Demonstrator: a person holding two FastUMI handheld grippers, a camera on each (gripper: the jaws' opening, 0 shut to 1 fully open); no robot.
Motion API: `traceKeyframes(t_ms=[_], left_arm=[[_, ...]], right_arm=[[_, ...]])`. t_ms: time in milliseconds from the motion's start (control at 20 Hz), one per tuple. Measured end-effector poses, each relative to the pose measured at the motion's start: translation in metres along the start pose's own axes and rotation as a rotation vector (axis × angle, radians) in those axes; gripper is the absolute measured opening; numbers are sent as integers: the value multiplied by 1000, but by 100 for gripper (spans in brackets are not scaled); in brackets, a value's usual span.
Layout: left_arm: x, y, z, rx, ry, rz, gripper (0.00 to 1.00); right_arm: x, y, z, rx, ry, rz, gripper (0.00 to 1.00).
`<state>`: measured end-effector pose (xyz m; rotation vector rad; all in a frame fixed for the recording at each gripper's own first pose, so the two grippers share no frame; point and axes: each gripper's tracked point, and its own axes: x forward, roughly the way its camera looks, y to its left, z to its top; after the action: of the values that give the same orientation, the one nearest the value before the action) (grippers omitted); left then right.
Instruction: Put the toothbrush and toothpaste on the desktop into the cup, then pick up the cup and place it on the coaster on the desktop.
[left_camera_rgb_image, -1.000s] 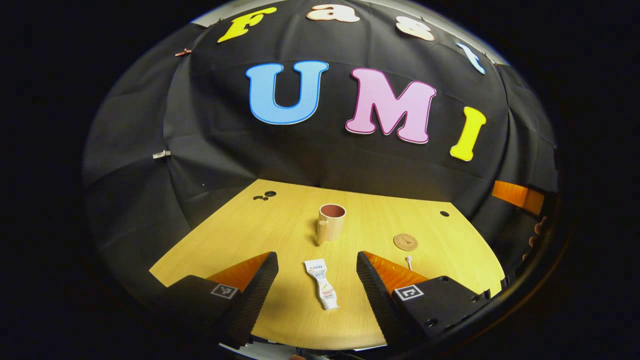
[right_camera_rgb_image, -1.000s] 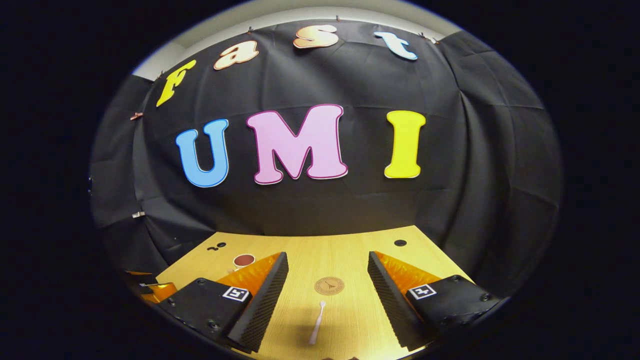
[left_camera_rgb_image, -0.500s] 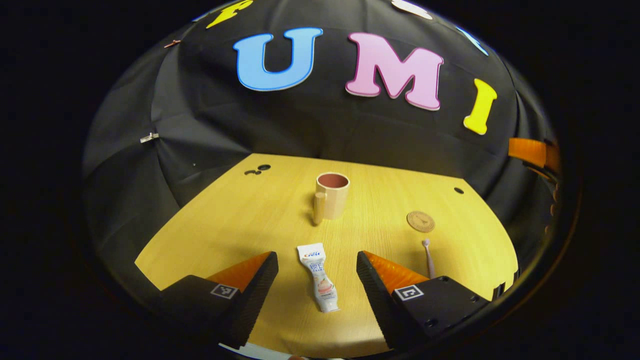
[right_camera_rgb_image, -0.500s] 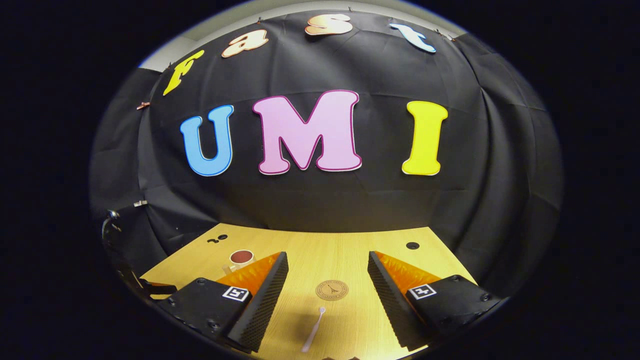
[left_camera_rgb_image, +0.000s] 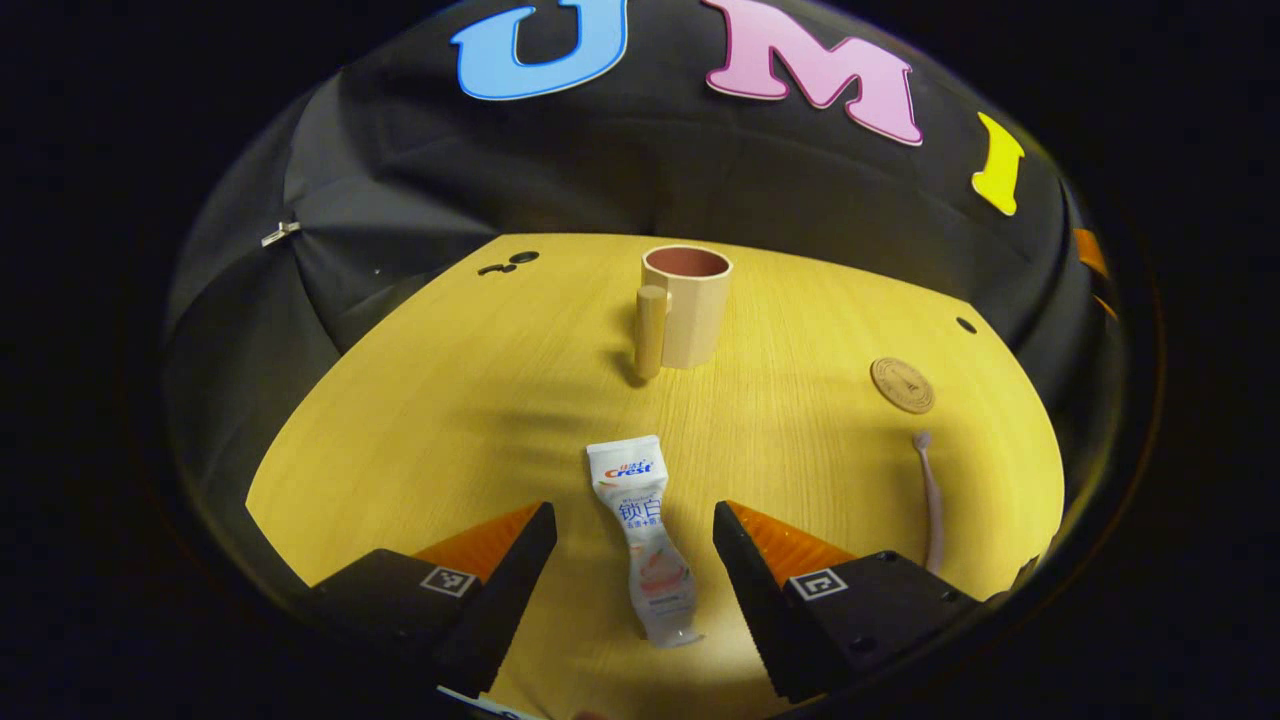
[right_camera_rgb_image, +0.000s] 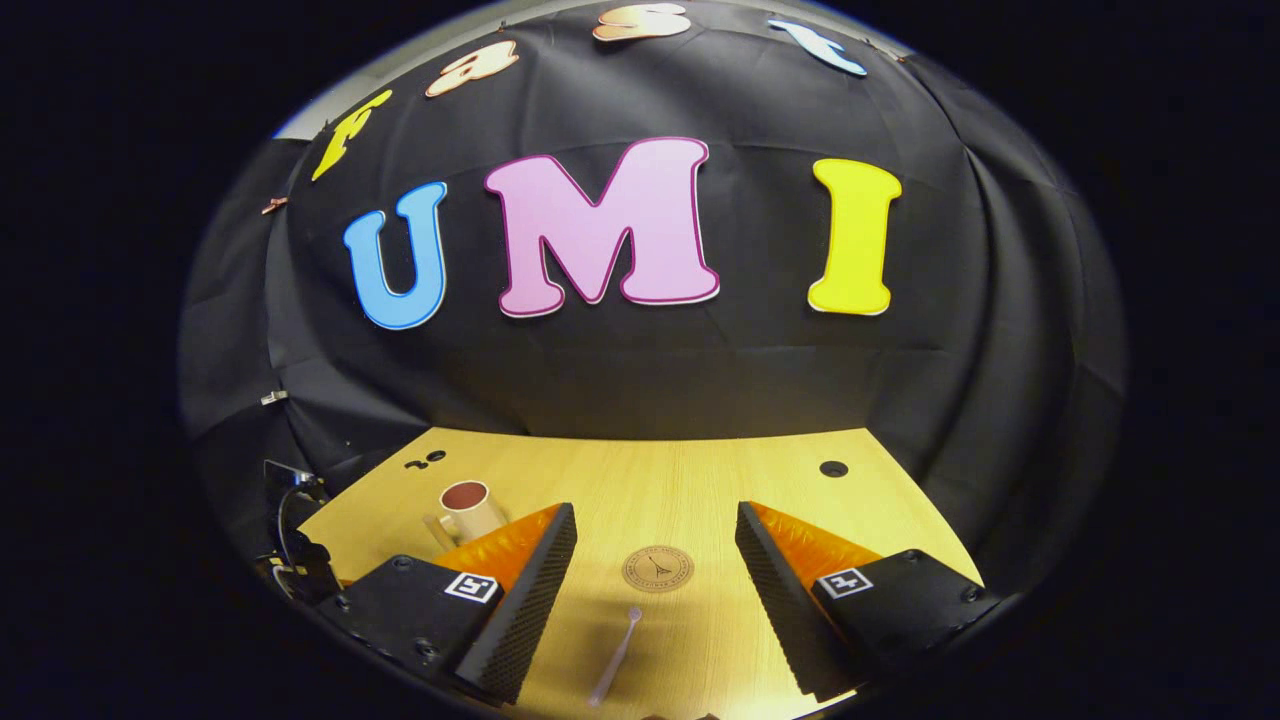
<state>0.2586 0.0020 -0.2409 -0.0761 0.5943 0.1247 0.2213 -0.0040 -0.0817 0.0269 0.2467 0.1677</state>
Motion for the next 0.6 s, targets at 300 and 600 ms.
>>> traceKeyframes(t_ms=[300,600], left_arm=[[32,-2,-23,-12,98,5,94],[35,-8,-21,47,30,-33,74]], right_arm=[[10,-6,-10,-4,23,0,98],[4,-2,-27,-26,51,23,98]])
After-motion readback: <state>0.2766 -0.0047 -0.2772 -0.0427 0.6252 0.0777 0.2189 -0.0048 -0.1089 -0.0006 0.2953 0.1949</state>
